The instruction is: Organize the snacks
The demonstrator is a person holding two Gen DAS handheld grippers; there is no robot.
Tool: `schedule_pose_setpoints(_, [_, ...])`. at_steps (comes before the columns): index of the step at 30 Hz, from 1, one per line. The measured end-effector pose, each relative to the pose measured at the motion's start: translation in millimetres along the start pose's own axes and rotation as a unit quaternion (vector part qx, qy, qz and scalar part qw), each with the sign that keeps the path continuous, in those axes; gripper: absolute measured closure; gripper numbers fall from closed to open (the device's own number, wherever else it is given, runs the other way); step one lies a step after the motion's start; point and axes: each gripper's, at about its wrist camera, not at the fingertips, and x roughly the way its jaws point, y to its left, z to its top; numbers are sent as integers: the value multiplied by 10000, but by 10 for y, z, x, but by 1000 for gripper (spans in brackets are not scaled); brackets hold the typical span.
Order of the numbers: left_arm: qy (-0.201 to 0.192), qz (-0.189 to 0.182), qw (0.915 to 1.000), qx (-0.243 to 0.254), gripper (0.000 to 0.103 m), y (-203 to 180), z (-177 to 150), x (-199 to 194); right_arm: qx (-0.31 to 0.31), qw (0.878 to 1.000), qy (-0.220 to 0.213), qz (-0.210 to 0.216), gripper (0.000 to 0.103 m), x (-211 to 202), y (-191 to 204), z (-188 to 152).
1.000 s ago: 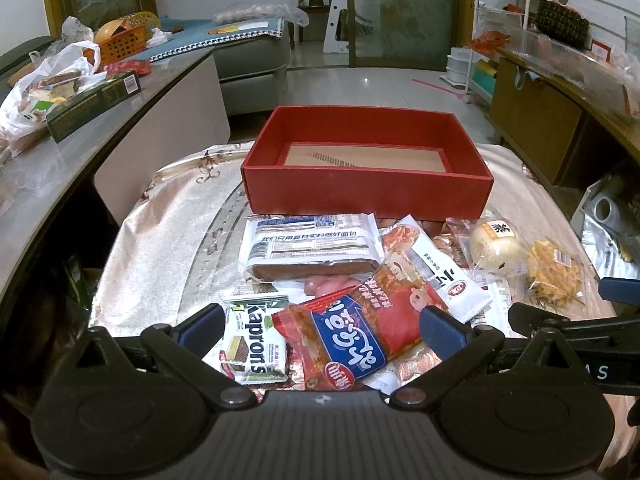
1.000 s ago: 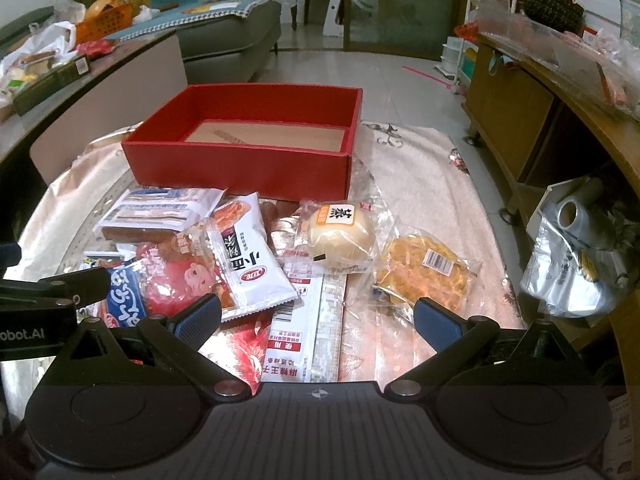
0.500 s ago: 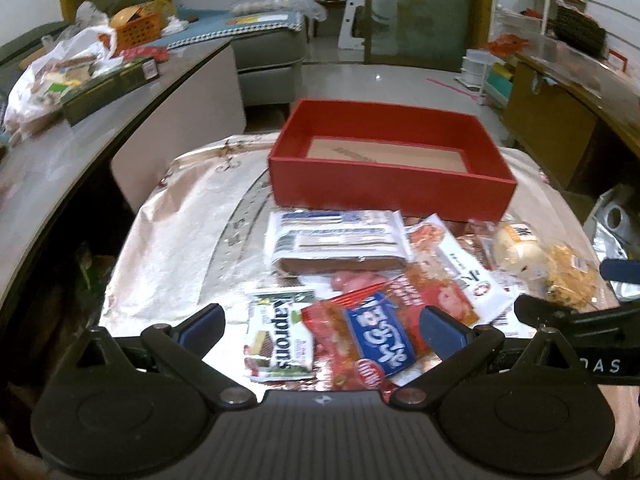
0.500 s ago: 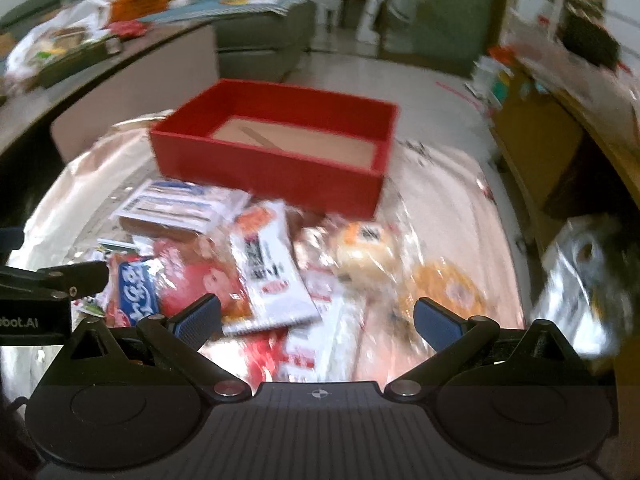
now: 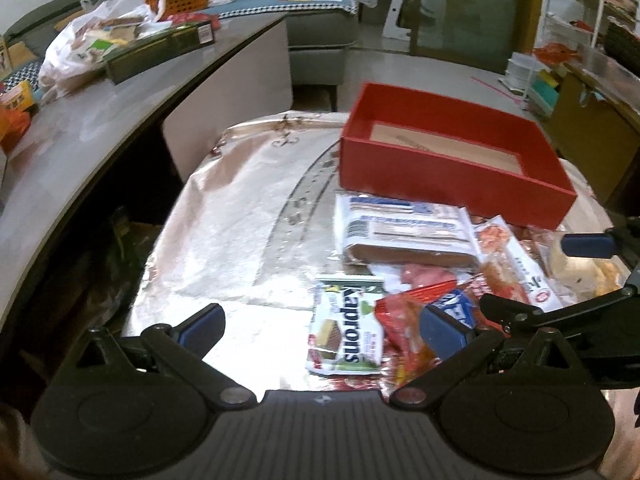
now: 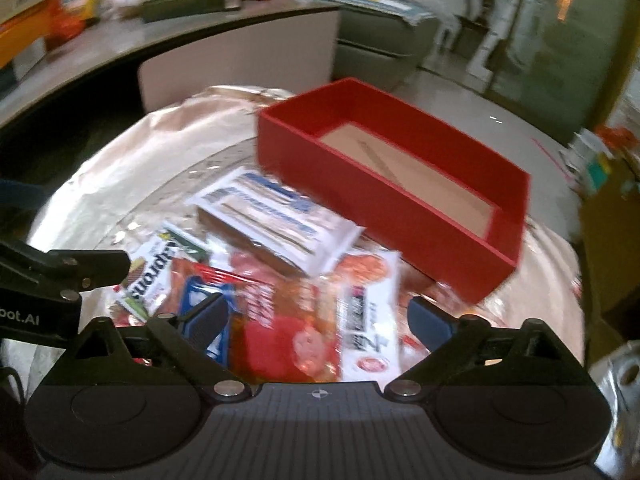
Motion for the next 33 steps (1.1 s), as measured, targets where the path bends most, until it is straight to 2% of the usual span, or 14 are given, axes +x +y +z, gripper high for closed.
schedule_pose_setpoints(5, [142, 20, 9999, -61, 4, 99, 1, 60, -304, 9977, 384, 476, 17, 280, 117, 62])
schedule_pose_setpoints(11, [273, 65, 9990, -338, 4, 278, 20, 123, 52, 9937, 503, 999, 17, 361, -24, 51])
schedule_pose_setpoints(14, [412, -135, 9977, -523, 4, 332, 33, 143, 199, 9910, 611, 1172, 16, 350, -69, 0])
schedule_pose_setpoints(17, [375, -245, 9978, -484, 4, 308, 39, 105, 162, 9900, 660, 1235, 17, 283, -73, -19])
schedule_pose_setpoints(20, [376, -289, 9980, -409, 4, 281, 40, 89, -327, 9884, 572, 1365, 16, 232, 7, -41])
schedule_pose_setpoints(24, [402, -384, 9971, -520, 4, 326, 48, 64, -1282, 9779, 916, 1377, 11, 173, 156, -133])
schedule_pose_setpoints(26, [415, -483, 9962, -593, 4, 339, 59, 53, -2292, 9634, 982, 984, 11, 105, 271, -185])
schedule_pose_setpoints(27, [425, -541, 9958, -604, 4, 334, 70, 50, -2882, 9496, 907, 836, 11, 62, 331, -186])
schedule_pose_setpoints(30, [422, -620, 9954, -602, 4, 315, 93, 38, -3711, 9203, 804, 937, 4, 44, 479, -78])
schedule_pose_setpoints(33, [399, -676, 9949, -628, 4, 331, 107, 18, -4491, 8857, 704, 946, 3, 175, 695, -6])
